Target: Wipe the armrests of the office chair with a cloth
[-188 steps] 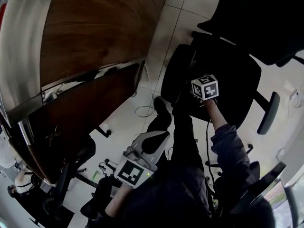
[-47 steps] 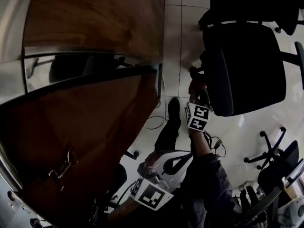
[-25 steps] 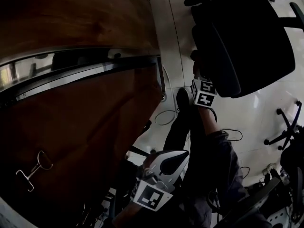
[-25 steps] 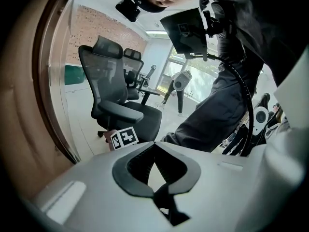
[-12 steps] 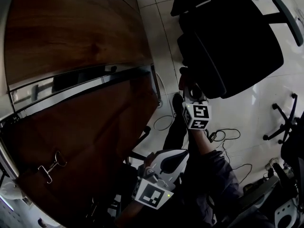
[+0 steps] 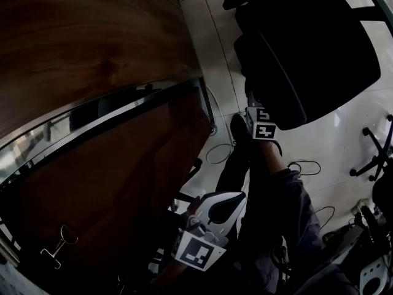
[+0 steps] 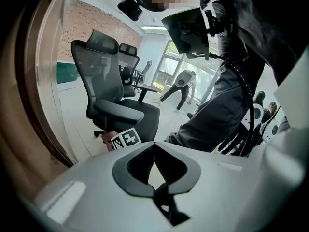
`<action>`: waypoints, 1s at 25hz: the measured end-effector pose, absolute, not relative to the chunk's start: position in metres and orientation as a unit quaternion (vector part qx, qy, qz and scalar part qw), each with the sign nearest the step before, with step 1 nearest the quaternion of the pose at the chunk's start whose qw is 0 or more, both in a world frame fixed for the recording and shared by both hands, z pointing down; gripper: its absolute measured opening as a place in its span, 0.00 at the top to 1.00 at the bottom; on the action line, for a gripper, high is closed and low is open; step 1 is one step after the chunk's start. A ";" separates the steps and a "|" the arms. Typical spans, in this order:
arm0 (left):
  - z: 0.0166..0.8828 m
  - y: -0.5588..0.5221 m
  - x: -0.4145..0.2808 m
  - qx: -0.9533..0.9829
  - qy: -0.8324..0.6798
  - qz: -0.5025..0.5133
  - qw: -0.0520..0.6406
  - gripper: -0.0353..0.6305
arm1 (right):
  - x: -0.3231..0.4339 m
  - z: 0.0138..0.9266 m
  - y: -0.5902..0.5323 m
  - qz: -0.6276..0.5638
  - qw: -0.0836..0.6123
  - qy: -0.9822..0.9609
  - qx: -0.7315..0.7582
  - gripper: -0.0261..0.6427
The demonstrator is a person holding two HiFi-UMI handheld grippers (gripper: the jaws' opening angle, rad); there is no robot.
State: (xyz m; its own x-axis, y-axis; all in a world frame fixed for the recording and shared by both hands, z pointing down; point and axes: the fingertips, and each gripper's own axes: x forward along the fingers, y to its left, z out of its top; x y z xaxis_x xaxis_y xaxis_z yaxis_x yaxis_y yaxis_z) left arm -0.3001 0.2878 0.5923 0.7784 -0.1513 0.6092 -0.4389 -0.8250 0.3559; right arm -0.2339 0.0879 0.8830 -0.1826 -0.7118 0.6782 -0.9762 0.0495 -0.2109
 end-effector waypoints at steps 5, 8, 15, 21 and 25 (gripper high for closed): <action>0.587 0.284 -0.299 0.911 -0.156 0.291 0.248 0.92 | -0.243 0.876 0.096 0.332 0.210 -0.707 0.588 0.89; 0.576 0.281 -0.292 0.916 -0.148 0.285 0.241 0.92 | -0.255 0.846 0.113 0.331 0.202 -0.724 0.571 0.89; 0.511 0.265 -0.288 0.936 -0.151 0.240 0.210 0.92 | -0.285 0.720 0.203 0.340 0.214 -0.783 0.475 0.89; 0.431 0.224 -0.266 0.962 -0.140 0.192 0.135 0.92 | -0.221 0.543 0.194 0.272 0.209 -0.829 0.441 0.89; 0.373 0.221 -0.256 0.966 -0.148 0.183 0.107 0.92 | -0.196 0.448 0.194 0.220 0.210 -0.849 0.432 0.89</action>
State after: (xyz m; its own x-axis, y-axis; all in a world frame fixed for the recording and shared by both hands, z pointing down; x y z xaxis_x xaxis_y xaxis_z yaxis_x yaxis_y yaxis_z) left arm -0.2558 0.2212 0.3731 0.8893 -0.2468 0.3850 -0.3249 -0.9334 0.1522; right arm -0.1963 0.1942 0.4482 -0.5390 -0.6410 0.5465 -0.8256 0.5305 -0.1920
